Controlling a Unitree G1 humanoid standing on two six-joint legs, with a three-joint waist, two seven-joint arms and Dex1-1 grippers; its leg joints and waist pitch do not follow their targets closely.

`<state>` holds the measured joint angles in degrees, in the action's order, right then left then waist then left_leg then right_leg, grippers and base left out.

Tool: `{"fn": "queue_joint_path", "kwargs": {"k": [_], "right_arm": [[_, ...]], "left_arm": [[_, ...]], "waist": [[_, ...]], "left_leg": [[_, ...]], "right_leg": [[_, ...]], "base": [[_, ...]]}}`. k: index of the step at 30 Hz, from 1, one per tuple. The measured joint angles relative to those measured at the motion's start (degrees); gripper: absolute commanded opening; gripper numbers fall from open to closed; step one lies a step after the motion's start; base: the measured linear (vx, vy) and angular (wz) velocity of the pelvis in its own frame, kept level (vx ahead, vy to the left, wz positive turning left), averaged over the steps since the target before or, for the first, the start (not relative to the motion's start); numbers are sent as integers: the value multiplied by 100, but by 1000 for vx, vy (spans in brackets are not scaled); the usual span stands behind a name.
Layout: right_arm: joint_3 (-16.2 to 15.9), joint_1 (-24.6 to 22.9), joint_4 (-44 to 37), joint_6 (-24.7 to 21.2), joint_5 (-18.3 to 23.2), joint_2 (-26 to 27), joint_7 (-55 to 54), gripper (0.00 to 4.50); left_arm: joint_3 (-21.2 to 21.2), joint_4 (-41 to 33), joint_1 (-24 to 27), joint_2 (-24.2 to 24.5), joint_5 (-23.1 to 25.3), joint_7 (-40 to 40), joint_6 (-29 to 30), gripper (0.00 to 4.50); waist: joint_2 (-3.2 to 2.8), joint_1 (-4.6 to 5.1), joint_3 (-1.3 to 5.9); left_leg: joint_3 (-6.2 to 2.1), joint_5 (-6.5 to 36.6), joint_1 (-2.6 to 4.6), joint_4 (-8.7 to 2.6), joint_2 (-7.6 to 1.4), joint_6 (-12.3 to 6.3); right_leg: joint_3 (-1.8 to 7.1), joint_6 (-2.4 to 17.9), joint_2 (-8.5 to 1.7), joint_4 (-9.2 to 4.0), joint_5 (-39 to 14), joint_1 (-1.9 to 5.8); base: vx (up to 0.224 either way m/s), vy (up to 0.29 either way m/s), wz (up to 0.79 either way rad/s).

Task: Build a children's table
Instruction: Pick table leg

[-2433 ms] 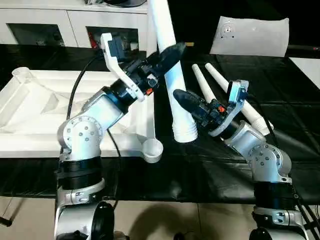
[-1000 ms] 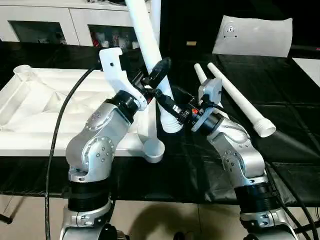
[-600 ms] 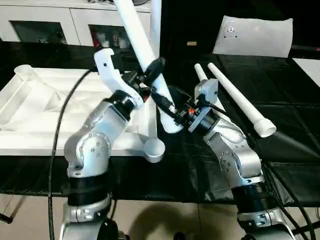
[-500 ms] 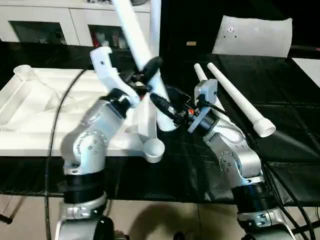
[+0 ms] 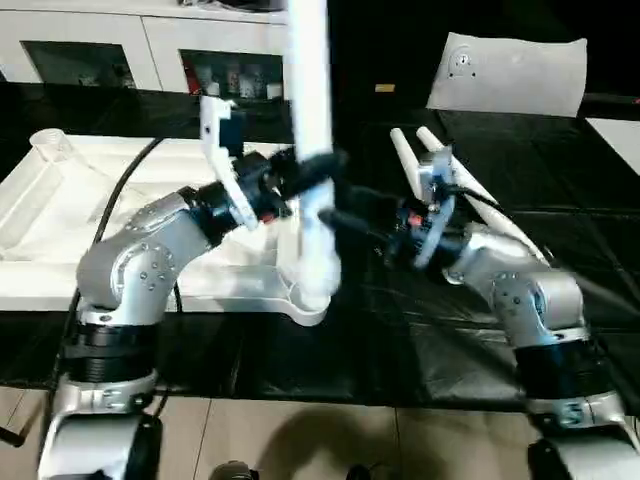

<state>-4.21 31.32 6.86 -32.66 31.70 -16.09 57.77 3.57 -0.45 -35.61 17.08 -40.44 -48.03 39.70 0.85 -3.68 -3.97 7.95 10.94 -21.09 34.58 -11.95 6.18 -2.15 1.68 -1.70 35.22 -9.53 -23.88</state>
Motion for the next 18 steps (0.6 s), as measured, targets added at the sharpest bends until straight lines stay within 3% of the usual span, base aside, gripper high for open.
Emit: {"fn": "queue_joint_path", "kwargs": {"k": [2,5,7,10,11,18], "right_arm": [[-103,5,0,-147,72,-92,278,304],[-245,16,-7,-335,250,-199,720,302],[-306,18,-7,-378,263,-232,906,267],[-388,19,-22,-456,315,-267,1112,251],[-425,18,-22,-492,326,-280,1143,225],[-540,17,-127,-575,338,-360,1262,204]], "left_arm": [[-6,19,-115,38,-175,-379,9,185],[-11,54,-292,100,-380,-885,50,185],[-26,78,-336,107,-474,-1090,68,185],[-74,175,-344,135,-491,-1280,94,184],[-115,190,-345,163,-491,-1351,103,184],[-188,305,-353,226,-496,-1553,109,184]], "waist": [[2,-7,1],[10,-7,5],[18,-9,9],[27,-18,7],[31,-26,5],[34,-106,6]], "left_leg": [[3,-4,1,0,0,-4],[9,-10,4,0,0,-11],[10,-14,5,1,0,-14],[13,-21,5,1,0,-20],[13,-25,4,1,0,-24],[19,-32,4,1,1,-26]], "right_leg": [[0,1,-2,3,1,1],[0,3,-6,8,2,2],[-1,2,-9,9,3,4],[-3,1,-12,10,6,4],[-4,1,-13,10,8,4],[-8,-1,-22,10,11,4]], "base": [[0,0,0],[0,0,0],[0,0,0],[0,0,0],[0,0,0],[0,0,0]]}}
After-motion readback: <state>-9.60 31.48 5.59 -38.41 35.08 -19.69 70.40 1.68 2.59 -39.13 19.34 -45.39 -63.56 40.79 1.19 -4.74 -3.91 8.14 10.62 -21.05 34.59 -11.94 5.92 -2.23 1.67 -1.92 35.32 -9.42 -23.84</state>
